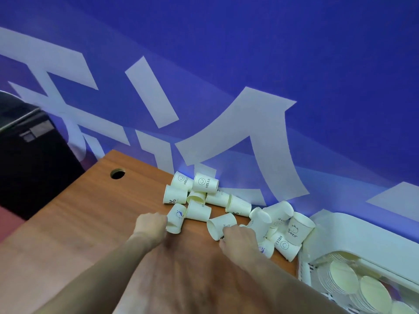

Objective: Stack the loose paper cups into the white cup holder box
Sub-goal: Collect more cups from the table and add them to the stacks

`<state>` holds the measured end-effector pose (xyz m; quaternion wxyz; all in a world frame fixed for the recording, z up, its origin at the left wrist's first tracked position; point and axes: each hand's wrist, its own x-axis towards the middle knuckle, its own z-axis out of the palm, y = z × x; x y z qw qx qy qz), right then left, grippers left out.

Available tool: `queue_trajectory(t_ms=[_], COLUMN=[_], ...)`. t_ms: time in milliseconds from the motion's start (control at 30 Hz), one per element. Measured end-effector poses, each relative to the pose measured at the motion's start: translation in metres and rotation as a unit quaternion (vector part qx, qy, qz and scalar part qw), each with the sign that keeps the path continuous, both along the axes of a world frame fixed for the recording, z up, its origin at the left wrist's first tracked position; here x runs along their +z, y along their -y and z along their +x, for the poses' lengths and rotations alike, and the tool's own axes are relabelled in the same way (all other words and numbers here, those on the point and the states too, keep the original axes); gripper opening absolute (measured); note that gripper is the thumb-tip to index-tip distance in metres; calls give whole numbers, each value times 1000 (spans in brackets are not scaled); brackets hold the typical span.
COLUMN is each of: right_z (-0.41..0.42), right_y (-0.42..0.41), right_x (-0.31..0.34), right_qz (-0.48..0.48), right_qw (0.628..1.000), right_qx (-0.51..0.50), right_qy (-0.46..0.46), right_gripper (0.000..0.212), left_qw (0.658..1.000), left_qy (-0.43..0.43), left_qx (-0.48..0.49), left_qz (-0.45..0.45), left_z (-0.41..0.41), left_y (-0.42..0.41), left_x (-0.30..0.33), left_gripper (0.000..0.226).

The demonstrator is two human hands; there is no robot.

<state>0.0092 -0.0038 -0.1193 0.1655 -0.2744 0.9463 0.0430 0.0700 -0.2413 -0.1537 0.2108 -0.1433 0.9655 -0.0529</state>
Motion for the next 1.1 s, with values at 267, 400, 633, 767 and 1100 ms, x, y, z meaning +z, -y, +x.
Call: queue_trajectory(t_ms=[267, 400, 633, 767, 1100], right_z=[-30, -37, -43, -40, -5], right_y=[26, 29, 27, 18, -22], right_x=[-37, -50, -47, -31, 9], right_qz=[54, 55, 54, 26, -41], right_qw=[997, 997, 997, 996, 984], right_qx=[-33, -39, -45, -86, -176], right_qy=[32, 35, 29, 23, 1], right_gripper=[37, 35, 27, 25, 25], left_qw=[998, 996, 996, 996, 998], left_qy=[41, 45, 28, 18, -51], left_qx=[-47, -73, -68, -63, -38], left_qz=[-27, -37, -52, -62, -27], left_z=[-26, -32, -32, -30, -9], left_y=[19, 21, 17, 15, -14], left_x=[-38, -45, -40, -28, 13], left_gripper=[31, 27, 27, 28, 28])
